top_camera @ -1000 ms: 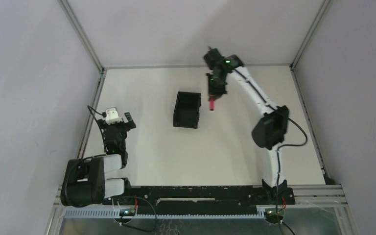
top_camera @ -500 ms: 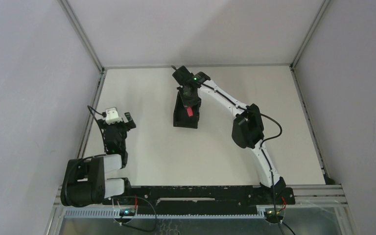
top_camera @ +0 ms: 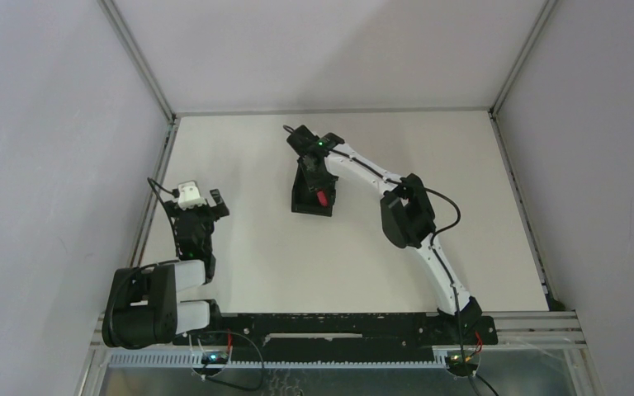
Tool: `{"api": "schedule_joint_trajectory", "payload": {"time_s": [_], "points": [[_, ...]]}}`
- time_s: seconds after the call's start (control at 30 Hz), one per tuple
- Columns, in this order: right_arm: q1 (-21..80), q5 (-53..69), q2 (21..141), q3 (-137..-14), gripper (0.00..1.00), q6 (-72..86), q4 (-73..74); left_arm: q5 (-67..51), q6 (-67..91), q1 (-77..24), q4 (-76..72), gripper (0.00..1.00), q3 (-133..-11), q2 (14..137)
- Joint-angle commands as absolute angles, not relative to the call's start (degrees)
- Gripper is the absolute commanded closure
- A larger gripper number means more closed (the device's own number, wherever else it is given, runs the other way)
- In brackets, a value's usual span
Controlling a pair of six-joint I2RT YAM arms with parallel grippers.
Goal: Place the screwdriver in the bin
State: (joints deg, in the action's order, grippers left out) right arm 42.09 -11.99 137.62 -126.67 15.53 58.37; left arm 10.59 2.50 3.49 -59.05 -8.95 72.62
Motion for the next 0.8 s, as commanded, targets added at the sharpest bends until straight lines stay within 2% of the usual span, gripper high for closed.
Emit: {"api": "schedule_joint_trajectory", "payload": {"time_s": [0.0, 0.27, 0.33, 0.37, 0.4, 0.43, 0.47, 0.77], "points": [[42.44, -12.99, 132.03, -126.63, 0.61, 16.67, 55.59, 11.01, 1.58, 3.27, -60.82, 0.0, -11.02, 72.14], [42.45, -13.43, 123.64, -125.69, 0.58, 17.53, 54.26, 10.99, 1.58, 3.24, -60.8, 0.0, -10.99, 72.15], [42.45, -13.32, 120.49, -123.73, 0.53, 17.41, 53.53, 11.0, 1.57, 3.21, -60.82, 0.0, -11.03, 72.16], [42.52, -13.28, 118.68, -122.63, 0.48, 17.34, 53.08, 11.01, 1.58, 3.22, -60.82, 0.0, -10.99, 72.16], [42.54, -13.27, 116.77, -121.07, 0.35, 17.27, 52.38, 11.03, 1.57, 3.2, -60.82, 0.0, -11.0, 72.14], [42.58, -13.13, 114.51, -119.04, 0.1, 17.08, 51.42, 10.99, 1.58, 3.27, -60.82, 0.0, -11.01, 72.16], [42.69, -13.02, 112.1, -116.56, 0.02, 16.55, 49.78, 10.99, 1.54, 3.21, -60.82, 0.0, -11.01, 72.16], [42.81, -11.96, 83.25, -81.5, 0.0, 14.64, 28.37, 10.99, 1.58, 3.19, -60.82, 0.0, -11.06, 72.16]]}}
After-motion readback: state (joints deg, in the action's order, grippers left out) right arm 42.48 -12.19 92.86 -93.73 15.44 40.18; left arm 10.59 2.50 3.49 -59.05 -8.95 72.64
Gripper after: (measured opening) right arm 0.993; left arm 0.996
